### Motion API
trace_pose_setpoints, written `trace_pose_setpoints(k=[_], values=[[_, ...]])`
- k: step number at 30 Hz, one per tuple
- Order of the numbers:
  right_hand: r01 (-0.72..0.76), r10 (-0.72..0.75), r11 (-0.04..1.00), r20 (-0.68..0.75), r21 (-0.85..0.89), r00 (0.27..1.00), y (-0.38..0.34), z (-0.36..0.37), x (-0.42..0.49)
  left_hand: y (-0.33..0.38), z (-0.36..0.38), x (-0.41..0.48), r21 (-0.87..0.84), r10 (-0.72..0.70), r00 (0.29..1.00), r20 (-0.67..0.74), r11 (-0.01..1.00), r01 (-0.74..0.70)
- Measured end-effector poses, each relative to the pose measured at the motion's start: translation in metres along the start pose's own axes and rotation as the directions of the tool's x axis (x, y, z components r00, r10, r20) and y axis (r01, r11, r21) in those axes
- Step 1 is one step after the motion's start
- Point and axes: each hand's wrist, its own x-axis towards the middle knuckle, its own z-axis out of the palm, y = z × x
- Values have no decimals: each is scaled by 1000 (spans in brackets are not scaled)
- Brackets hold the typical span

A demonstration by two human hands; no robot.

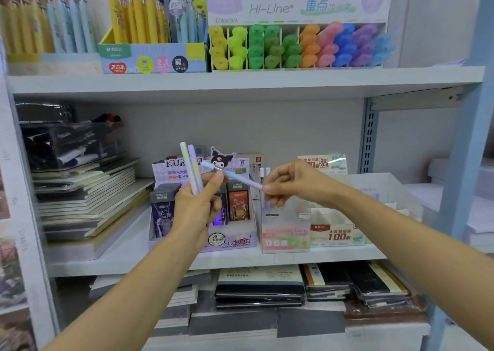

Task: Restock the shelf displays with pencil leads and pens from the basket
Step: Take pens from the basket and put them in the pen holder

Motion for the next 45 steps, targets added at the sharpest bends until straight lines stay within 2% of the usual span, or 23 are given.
trace_pose_setpoints(k=[3,5,9,12,15,18,21,25,30,33,39,45], values=[[13,-8,998,80,-57,997,0,7,1,3,8,-3,1,34,999,1,999,-34],[49,-42,994,68,-98,997,-5,9,3,4,12,-4,62,78,997,11,995,-78],[184,-191,981,-136,-63,972,-23,16,9,3,20,-3,207,145,987,63,966,-155],[247,-257,966,-179,-78,950,-35,22,16,1,28,-4,264,151,981,123,948,-179],[252,-267,962,-171,-102,948,-38,20,18,0,32,-4,282,118,981,156,946,-159],[265,-281,960,-309,-92,909,-36,2,17,3,33,-1,242,34,986,163,968,-73],[221,-263,965,-484,-144,835,-27,-25,15,3,29,2,204,-54,983,174,979,17],[49,-241,944,-579,-327,779,-4,-46,14,-2,23,2,237,-57,961,271,972,-10],[-64,-243,885,-573,-462,783,16,-40,17,-9,17,1,312,-41,937,348,947,-74],[-88,-243,841,-518,-534,820,22,-34,20,-10,15,2,303,-77,935,346,952,-34],[-95,-210,823,-454,-560,866,19,-35,26,-12,9,4,286,-144,929,342,957,43],[-119,-226,768,-440,-630,869,25,-30,33,-13,6,4,273,-193,905,380,958,90]])
